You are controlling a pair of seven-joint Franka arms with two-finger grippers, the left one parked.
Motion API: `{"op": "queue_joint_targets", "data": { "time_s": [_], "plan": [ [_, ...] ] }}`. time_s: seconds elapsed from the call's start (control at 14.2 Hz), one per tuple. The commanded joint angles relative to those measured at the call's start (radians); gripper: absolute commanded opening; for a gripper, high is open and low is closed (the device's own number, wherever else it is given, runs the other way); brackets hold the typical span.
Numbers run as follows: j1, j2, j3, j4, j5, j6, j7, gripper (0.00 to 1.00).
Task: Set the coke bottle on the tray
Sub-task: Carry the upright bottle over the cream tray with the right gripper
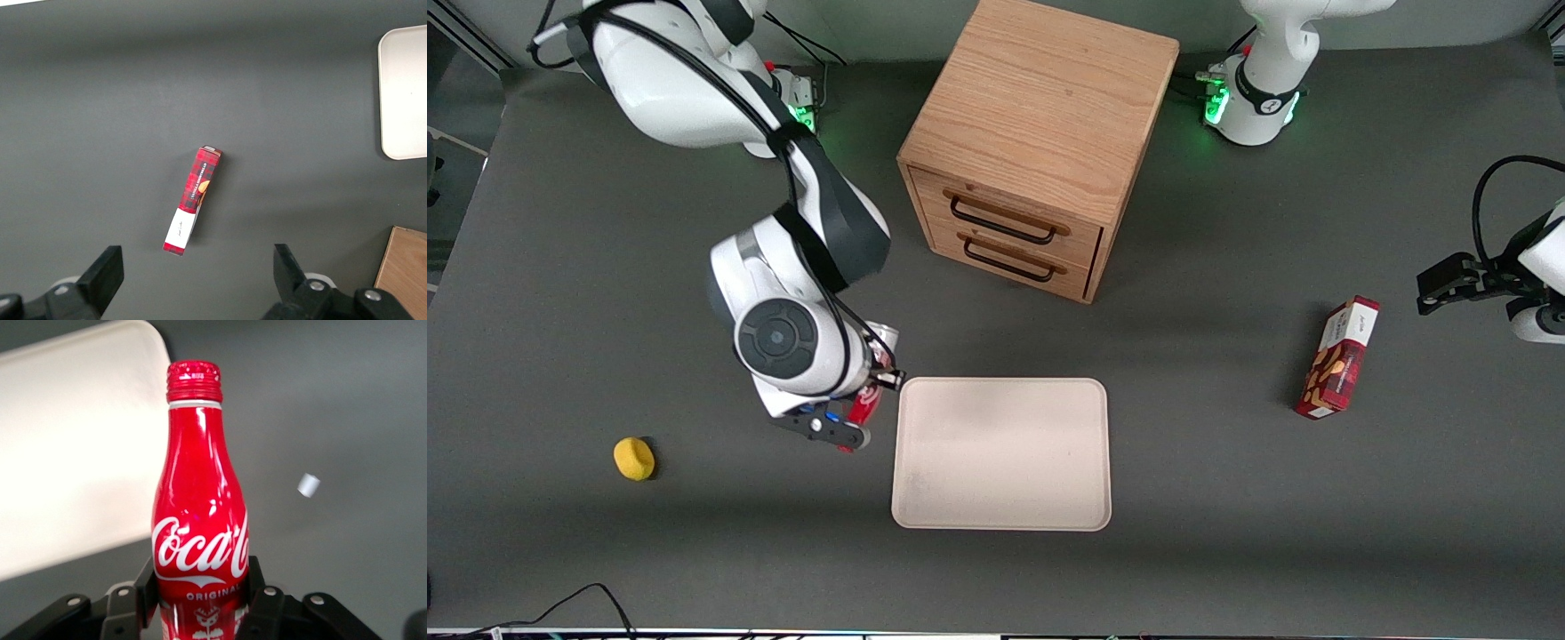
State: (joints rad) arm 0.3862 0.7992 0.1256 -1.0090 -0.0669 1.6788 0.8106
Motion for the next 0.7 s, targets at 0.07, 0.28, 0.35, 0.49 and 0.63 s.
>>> {"op": "queue_joint_targets", "data": {
  "time_s": [0.07, 0.28, 0.35, 0.49, 0.63],
  "plan": [
    [0.08, 0.141, -0.044, 0.07, -0.088, 0.192, -0.002, 0.0],
    [0.085, 0.207, -0.055, 0.069, -0.108, 0.32, -0.129, 0.0],
    [0.08, 0.225, -0.054, 0.067, -0.108, 0.355, -0.164, 0.0],
    [0.079, 0.256, -0.054, 0.066, -0.106, 0.395, -0.195, 0.0],
    [0.076, 0.276, -0.054, 0.063, -0.106, 0.409, -0.221, 0.0]
  ]
}}
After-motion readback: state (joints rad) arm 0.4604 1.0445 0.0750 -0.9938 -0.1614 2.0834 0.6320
